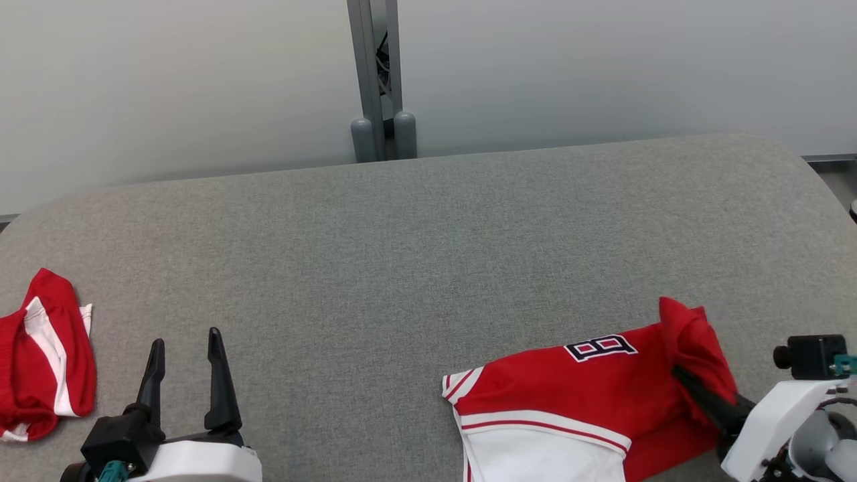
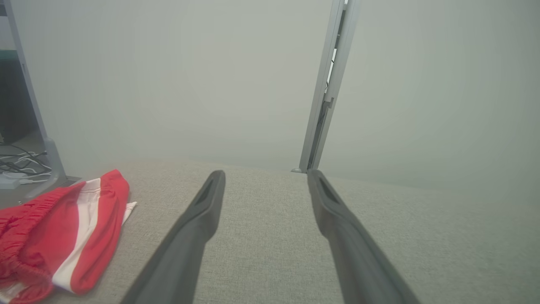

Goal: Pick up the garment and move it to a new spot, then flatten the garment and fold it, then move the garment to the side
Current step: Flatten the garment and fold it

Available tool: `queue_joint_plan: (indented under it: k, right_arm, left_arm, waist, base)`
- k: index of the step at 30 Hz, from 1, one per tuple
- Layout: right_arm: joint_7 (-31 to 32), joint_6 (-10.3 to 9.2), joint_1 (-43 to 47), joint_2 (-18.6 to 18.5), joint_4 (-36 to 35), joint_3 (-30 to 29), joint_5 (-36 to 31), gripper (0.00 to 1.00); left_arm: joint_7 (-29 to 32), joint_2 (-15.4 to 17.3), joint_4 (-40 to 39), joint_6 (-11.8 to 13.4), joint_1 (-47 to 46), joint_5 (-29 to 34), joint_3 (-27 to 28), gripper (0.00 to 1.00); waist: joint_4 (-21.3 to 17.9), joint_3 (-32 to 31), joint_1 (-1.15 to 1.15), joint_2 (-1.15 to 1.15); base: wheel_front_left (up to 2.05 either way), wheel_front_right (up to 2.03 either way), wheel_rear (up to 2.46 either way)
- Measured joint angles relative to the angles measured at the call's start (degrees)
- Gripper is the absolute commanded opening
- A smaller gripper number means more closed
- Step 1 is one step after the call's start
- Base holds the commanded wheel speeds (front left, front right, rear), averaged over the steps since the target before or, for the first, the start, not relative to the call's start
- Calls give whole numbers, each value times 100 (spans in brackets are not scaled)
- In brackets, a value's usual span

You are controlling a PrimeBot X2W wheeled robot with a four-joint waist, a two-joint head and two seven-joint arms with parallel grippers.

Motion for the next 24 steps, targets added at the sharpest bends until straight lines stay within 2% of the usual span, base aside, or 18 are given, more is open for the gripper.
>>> queue_joint_plan:
  k: [5,12,24]
  right_arm:
    - [109,-1,124,143,-528,109,374,0]
    - [183,-1,230,553,-928,290,791,0]
    - [49,-1,58,1203,-296,748,776,0]
  left_arm:
    - [0,1,8,0,-3,-44,-4,100]
    - [0,1,42,-1,-38,-93,-9,100]
    - [0,1,81,-4,-52,-135,-57,100]
  waist:
    - [31,28,0,0]
    - [82,70,0,0]
    - [281,142,0,0]
  base:
    - [0,0,0]
    - [0,0,0]
    - [0,0,0]
